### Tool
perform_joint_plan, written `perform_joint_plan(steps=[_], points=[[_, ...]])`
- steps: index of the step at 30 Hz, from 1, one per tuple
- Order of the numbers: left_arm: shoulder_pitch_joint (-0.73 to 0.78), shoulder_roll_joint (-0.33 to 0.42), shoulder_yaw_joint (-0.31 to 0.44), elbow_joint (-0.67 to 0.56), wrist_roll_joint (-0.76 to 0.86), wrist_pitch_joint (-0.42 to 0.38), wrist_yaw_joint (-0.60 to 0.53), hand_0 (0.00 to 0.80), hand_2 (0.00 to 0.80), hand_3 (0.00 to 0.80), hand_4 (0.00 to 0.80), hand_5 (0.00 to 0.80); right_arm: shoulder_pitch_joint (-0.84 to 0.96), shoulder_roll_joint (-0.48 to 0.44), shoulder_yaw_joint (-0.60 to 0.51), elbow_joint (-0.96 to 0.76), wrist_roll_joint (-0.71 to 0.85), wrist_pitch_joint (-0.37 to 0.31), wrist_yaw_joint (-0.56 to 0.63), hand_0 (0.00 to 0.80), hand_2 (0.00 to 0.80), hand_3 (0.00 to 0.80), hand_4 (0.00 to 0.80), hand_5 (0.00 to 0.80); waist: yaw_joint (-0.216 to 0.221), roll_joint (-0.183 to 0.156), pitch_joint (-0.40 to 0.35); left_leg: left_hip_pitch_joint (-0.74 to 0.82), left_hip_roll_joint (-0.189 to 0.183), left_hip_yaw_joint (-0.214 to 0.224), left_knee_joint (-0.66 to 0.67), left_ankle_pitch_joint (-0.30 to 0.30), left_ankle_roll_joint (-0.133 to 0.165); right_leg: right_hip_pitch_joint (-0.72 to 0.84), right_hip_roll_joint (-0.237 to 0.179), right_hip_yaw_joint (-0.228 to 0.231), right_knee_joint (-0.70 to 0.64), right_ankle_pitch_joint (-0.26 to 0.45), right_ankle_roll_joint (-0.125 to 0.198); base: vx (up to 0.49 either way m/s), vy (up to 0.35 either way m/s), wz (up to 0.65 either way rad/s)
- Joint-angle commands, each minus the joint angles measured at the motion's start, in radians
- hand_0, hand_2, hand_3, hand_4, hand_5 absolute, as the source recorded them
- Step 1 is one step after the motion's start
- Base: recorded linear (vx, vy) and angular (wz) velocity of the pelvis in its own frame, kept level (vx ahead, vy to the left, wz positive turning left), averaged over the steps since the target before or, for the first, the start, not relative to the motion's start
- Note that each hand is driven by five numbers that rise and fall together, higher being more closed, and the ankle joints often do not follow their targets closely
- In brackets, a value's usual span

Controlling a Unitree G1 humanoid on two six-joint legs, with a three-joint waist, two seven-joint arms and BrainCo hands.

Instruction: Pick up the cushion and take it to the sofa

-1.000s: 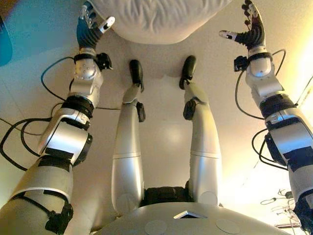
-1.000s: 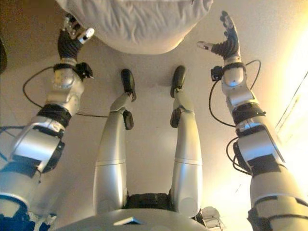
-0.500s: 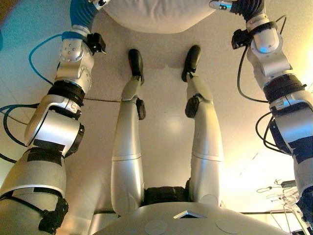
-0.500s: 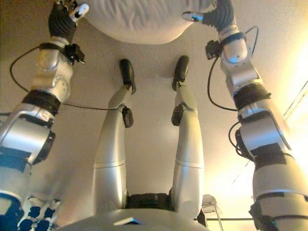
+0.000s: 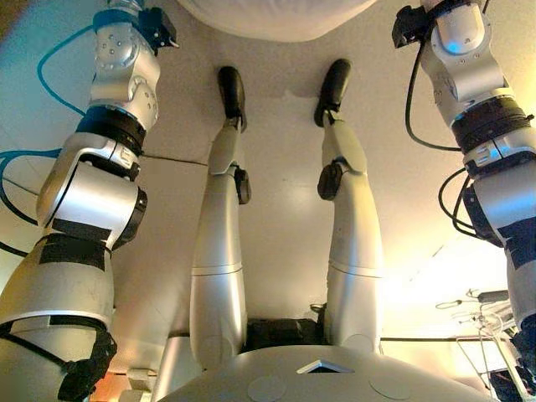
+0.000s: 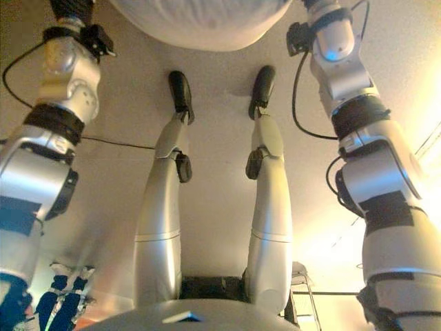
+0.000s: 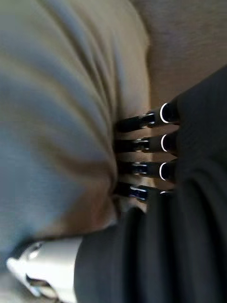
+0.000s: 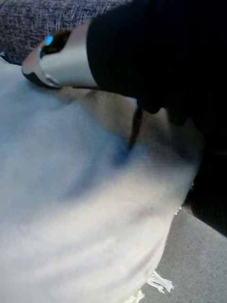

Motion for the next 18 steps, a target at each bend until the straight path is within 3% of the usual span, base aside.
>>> perform_joint_plan(steps=[1,4,7,9,10,11,13,18], points=[[-0.140,-0.026,0.062,-0.018,-0.027,-0.050,0.032,0.000,0.000,0.000,0.000,0.000,-0.136,0.061,0.076,-0.048,0.037,-0.035,0.009,0.000,0.000,0.000,0.000,0.000,-0.041,0.073,-0.004,-0.038,-0.011,-0.062,0.037,-0.038,-0.078,0.066,0.019,0.040,-0.017,-0.067,0.154,0.000,0.000,0.00],[-0.154,-0.047,0.049,-0.043,-0.037,-0.081,-0.034,0.000,0.000,0.000,0.000,0.000,-0.155,0.072,0.083,-0.052,0.041,-0.024,0.015,0.000,0.000,0.000,0.000,0.000,-0.042,0.076,-0.004,-0.048,-0.016,-0.064,0.027,-0.033,-0.079,0.056,0.019,0.043,-0.030,-0.061,0.157,0.008,-0.016,0.07],[-0.147,-0.069,0.020,-0.088,-0.048,-0.083,-0.214,0.000,0.000,0.000,0.000,0.000,-0.160,0.074,0.094,-0.073,0.056,0.009,0.053,0.000,0.000,0.000,0.000,0.000,-0.043,0.082,-0.004,-0.047,-0.020,-0.065,0.006,-0.027,-0.078,0.053,0.021,0.048,-0.049,-0.053,0.159,0.004,-0.001,0.01],[-0.132,-0.075,-0.003,-0.120,-0.051,-0.049,-0.288,0.703,0.703,0.703,0.703,0.703,-0.152,0.068,0.100,-0.097,0.083,0.038,0.109,0.000,0.000,0.000,0.000,0.000,-0.044,0.086,-0.004,-0.043,-0.021,-0.064,-0.007,-0.018,-0.077,0.056,0.024,0.051,-0.059,-0.047,0.160,0.000,0.000,0.00],[-0.119,-0.071,-0.020,-0.140,-0.065,-0.010,-0.352,0.800,0.800,0.800,0.800,0.800,-0.145,0.060,0.101,-0.114,0.120,0.059,0.171,0.508,0.508,0.508,0.508,0.508,-0.044,0.088,-0.004,-0.042,-0.019,-0.061,-0.012,-0.012,-0.077,0.057,0.025,0.053,-0.063,-0.043,0.161,0.000,0.000,0.00],[-0.110,-0.067,-0.029,-0.153,-0.068,0.004,-0.378,0.800,0.800,0.800,0.800,0.800,-0.140,0.053,0.106,-0.120,0.153,0.065,0.207,0.800,0.800,0.800,0.800,0.800,-0.044,0.090,-0.004,-0.042,-0.019,-0.060,-0.013,-0.010,-0.077,0.057,0.025,0.054,-0.064,-0.042,0.162,0.000,0.000,0.00],[-0.091,-0.057,-0.056,-0.168,-0.090,0.054,-0.450,0.800,0.800,0.800,0.800,0.800,-0.128,0.048,0.112,-0.128,0.270,0.091,0.331,0.800,0.800,0.800,0.800,0.800,-0.043,0.094,-0.004,-0.042,-0.022,-0.059,-0.012,-0.007,-0.078,0.057,0.026,0.058,-0.068,-0.034,0.164,0.000,0.000,0.00],[-0.082,-0.056,-0.077,-0.193,-0.190,0.088,-0.547,0.800,0.800,0.800,0.800,0.800,-0.145,0.055,0.132,-0.124,0.316,0.103,0.365,0.800,0.800,0.800,0.800,0.800,-0.039,0.102,-0.004,-0.047,-0.023,-0.056,-0.004,-0.009,-0.078,0.049,0.025,0.066,-0.063,-0.033,0.165,0.000,0.000,0.00]])
